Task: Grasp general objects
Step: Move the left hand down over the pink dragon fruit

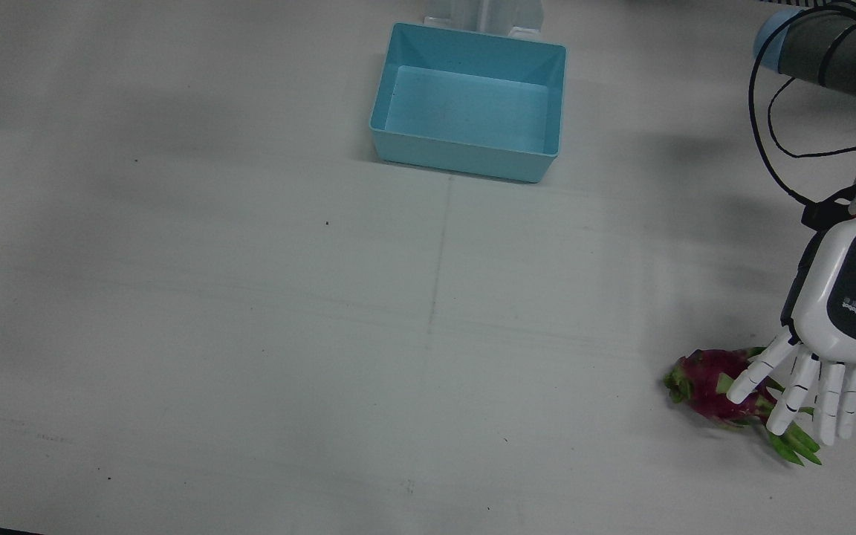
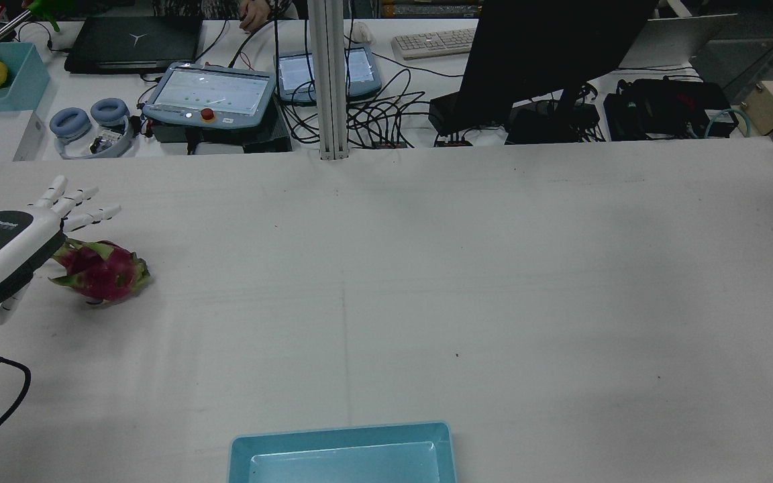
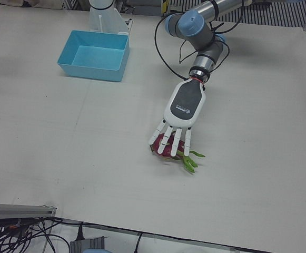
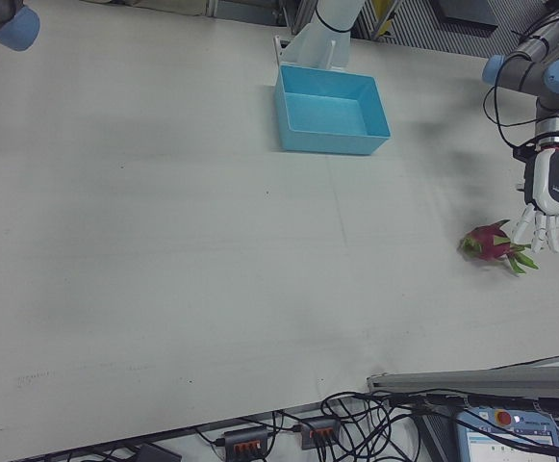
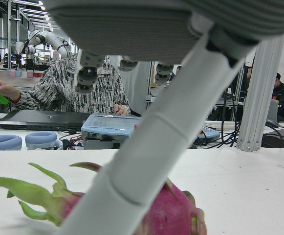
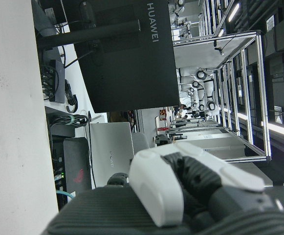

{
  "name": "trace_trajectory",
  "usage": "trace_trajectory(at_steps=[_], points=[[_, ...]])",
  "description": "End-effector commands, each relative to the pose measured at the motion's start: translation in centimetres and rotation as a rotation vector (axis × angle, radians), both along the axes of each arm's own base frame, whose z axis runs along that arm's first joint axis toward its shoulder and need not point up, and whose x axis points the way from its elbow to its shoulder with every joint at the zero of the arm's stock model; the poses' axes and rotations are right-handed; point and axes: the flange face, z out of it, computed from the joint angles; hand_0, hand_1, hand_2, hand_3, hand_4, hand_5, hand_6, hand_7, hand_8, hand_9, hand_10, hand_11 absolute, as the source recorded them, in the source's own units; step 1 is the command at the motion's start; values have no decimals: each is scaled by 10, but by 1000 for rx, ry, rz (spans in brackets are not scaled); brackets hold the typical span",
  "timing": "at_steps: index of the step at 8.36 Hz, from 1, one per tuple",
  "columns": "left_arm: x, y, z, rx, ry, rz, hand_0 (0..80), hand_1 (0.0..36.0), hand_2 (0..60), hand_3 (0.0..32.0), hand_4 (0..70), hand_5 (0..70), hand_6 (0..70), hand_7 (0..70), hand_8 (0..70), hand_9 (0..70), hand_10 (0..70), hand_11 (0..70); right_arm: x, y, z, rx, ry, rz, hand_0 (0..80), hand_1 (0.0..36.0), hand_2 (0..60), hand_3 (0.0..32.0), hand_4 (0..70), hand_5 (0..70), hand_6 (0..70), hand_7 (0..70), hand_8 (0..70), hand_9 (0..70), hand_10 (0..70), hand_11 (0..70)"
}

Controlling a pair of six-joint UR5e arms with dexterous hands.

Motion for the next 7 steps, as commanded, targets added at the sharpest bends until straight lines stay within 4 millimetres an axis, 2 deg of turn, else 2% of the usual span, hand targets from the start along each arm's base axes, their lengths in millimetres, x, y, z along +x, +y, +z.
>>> trace_trajectory(at_steps=[1,2,3,4,5,6,7], points=[[15,1,-15,-6,-2,-1,800,360,600,202,0,23,0,131,0,12,0,0,0,0,0,0,0,0,0,0,0,0,0,0,0,0,0,0,0,0],[15,1,-12,-12,-6,-1,800,360,600,202,0,21,0,133,0,12,0,0,0,0,0,0,0,0,0,0,0,0,0,0,0,0,0,0,0,0],[21,1,-6,-21,-19,7,800,360,600,192,0,79,0,143,0,14,0,0,0,0,0,0,0,0,0,0,0,0,0,0,0,0,0,0,0,0],[34,-8,3,-29,-26,11,800,360,600,184,0,131,0,147,0,15,0,0,0,0,0,0,0,0,0,0,0,0,0,0,0,0,0,0,0,0],[48,-20,3,-33,-28,11,800,360,600,198,0,94,0,143,0,14,0,0,0,0,0,0,0,0,0,0,0,0,0,0,0,0,0,0,0,0],[54,-25,7,-32,-27,11,800,360,600,204,0,79,0,148,0,15,0,0,0,0,0,0,0,0,0,0,0,0,0,0,0,0,0,0,0,0],[59,-29,11,-31,-28,11,800,360,600,184,0,160,0,183,0,22,0,0,0,0,0,0,0,0,0,0,0,0,0,0,0,0,0,0,0,0]])
